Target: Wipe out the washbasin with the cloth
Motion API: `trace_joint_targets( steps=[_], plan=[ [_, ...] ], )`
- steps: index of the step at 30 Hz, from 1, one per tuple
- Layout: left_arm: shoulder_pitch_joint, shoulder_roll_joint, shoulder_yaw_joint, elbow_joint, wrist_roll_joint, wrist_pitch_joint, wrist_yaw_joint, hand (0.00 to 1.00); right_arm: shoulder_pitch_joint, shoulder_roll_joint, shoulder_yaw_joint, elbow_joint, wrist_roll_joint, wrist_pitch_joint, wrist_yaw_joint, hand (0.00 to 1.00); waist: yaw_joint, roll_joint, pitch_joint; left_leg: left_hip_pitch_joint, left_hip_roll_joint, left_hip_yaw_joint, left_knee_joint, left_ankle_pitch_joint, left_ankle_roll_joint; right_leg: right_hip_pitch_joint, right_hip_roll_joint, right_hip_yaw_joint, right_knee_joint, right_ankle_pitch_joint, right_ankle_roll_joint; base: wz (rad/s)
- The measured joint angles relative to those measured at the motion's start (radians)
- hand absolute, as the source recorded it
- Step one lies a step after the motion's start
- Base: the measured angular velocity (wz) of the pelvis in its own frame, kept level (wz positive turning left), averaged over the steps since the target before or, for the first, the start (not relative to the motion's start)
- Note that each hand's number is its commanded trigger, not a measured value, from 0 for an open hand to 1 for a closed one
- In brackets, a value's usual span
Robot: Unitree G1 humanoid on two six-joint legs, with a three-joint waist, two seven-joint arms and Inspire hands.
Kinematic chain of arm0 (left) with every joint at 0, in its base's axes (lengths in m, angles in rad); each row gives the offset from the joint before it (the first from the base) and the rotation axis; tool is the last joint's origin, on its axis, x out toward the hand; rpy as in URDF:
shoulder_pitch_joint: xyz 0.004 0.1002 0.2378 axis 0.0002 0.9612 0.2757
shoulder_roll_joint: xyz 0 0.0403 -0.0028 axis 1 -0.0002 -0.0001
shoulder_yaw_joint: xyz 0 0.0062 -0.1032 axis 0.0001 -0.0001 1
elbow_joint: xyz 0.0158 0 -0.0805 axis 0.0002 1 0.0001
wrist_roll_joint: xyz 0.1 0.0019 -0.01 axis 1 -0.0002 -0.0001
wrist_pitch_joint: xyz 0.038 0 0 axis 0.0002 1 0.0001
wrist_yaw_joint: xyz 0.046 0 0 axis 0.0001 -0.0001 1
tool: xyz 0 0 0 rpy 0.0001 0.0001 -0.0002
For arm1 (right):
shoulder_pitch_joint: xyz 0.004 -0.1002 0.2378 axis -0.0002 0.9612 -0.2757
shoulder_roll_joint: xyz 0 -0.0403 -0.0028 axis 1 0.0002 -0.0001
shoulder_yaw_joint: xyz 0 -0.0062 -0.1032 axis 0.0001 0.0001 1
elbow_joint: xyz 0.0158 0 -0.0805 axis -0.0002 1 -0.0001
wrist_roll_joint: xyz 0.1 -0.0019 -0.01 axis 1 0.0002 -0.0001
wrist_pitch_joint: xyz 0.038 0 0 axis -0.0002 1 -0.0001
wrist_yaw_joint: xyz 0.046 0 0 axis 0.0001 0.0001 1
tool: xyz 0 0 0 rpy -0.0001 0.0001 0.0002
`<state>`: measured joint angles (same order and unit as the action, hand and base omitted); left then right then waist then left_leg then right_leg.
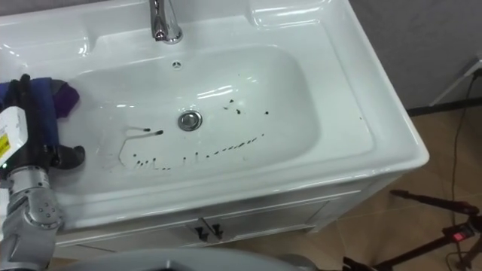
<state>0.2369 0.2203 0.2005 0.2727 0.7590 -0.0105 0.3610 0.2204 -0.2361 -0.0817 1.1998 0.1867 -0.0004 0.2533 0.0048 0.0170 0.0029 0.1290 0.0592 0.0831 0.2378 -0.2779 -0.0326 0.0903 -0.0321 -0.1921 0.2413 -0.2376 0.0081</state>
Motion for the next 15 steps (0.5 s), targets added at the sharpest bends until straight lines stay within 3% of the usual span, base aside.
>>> trace_joint_targets(
  steps=[9,11,12,13,15],
  plan=[
    [-0.029,0.000,0.013,-0.016,-0.001,0.052,-0.098,0.00,-0.002,0.002,-0.020,-0.004,0.001,0.025,-0.004,0.00,0.001,0.002,-0.0028,0.000,0.000,-0.001,0.001,0.001,-0.001,-0.003,0.000,-0.002,0.000,0.000,0.000,0.00],
    [-0.033,0.000,0.012,-0.020,-0.003,0.062,-0.110,0.26,-0.002,0.002,-0.019,-0.013,0.005,0.033,-0.006,0.00,0.001,0.002,-0.0031,-0.002,0.000,-0.001,0.002,0.001,-0.001,-0.005,0.000,-0.002,0.000,0.000,0.000,0.00],
    [-0.033,0.000,0.012,-0.022,-0.006,0.068,-0.113,0.70,0.000,0.002,-0.019,-0.025,0.004,0.046,-0.010,0.00,0.001,0.001,-0.0037,-0.002,0.000,0.000,0.002,0.001,-0.001,-0.005,0.000,-0.003,0.000,0.000,0.000,0.00],
    [-0.033,0.000,0.013,-0.022,-0.008,0.070,-0.114,1.00,0.000,0.002,-0.020,-0.027,0.002,0.047,-0.011,0.00,0.000,0.001,-0.0047,-0.002,0.000,0.000,0.002,0.001,-0.001,-0.004,0.000,-0.003,0.000,0.000,0.000,0.00],
    [-0.033,0.000,0.012,-0.021,-0.013,0.076,-0.119,1.00,0.006,0.002,-0.019,-0.037,-0.002,0.054,-0.011,0.00,0.000,0.002,-0.0081,0.000,0.000,0.001,0.000,0.001,-0.001,0.001,0.000,-0.002,0.000,0.000,0.000,0.00]
  ],
)
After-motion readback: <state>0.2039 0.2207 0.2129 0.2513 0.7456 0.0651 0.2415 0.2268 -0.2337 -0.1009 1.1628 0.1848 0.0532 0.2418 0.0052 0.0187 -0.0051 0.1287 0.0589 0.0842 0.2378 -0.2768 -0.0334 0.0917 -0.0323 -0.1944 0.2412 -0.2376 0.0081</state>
